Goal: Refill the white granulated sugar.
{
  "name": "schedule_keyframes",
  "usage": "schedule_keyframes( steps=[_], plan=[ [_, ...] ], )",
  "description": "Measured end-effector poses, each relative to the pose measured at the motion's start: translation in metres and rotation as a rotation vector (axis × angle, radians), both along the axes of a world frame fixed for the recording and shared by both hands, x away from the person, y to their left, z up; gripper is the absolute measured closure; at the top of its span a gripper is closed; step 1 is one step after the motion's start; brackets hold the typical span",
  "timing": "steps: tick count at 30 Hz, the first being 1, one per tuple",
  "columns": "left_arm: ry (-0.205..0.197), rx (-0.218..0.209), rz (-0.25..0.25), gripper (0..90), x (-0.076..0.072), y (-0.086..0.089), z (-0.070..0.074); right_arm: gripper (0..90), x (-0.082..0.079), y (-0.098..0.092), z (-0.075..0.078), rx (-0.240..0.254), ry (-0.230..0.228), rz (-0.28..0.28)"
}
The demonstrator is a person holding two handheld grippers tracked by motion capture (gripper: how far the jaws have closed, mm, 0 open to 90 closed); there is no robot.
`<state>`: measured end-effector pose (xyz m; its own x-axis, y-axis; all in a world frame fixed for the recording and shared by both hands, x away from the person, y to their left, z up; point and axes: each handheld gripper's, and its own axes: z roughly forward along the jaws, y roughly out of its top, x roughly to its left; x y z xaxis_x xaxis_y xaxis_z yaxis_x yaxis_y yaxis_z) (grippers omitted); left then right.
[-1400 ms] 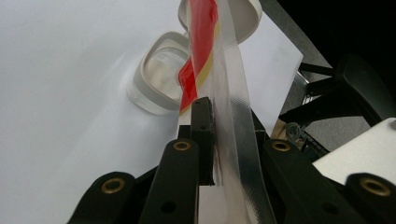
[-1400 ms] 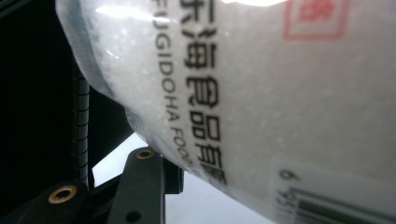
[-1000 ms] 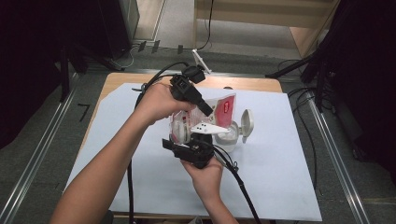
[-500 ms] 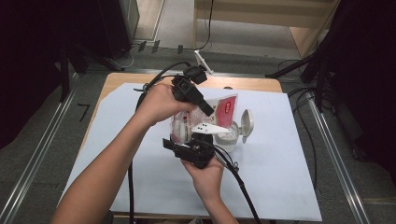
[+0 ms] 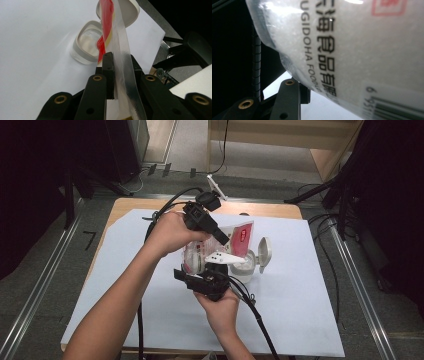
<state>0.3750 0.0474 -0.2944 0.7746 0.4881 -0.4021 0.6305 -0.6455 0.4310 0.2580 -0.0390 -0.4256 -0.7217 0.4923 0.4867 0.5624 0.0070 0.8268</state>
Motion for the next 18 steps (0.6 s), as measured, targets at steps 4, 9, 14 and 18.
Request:
schedule_keyframes(
  steps=[4,9,14,18],
  plan=[
    [-0.003,-0.016,0.004,81.6,-0.0007,0.0011,-0.0002,62.6,-0.0001,-0.0002,0.0005,-0.004,-0.006,-0.005],
    [0.004,-0.025,0.011,81.7,0.0003,0.0011,-0.0023,62.5,0.0006,-0.0015,0.0001,-0.009,0.002,-0.008],
    [0.008,-0.025,0.021,81.7,0.0004,0.0,-0.0021,62.5,0.0004,-0.0019,0.0003,0.0,-0.003,-0.011],
    [0.011,-0.023,0.03,81.7,0.0002,-0.001,-0.0021,60.7,-0.0004,-0.0014,0.0003,-0.016,-0.017,-0.02]
  ],
)
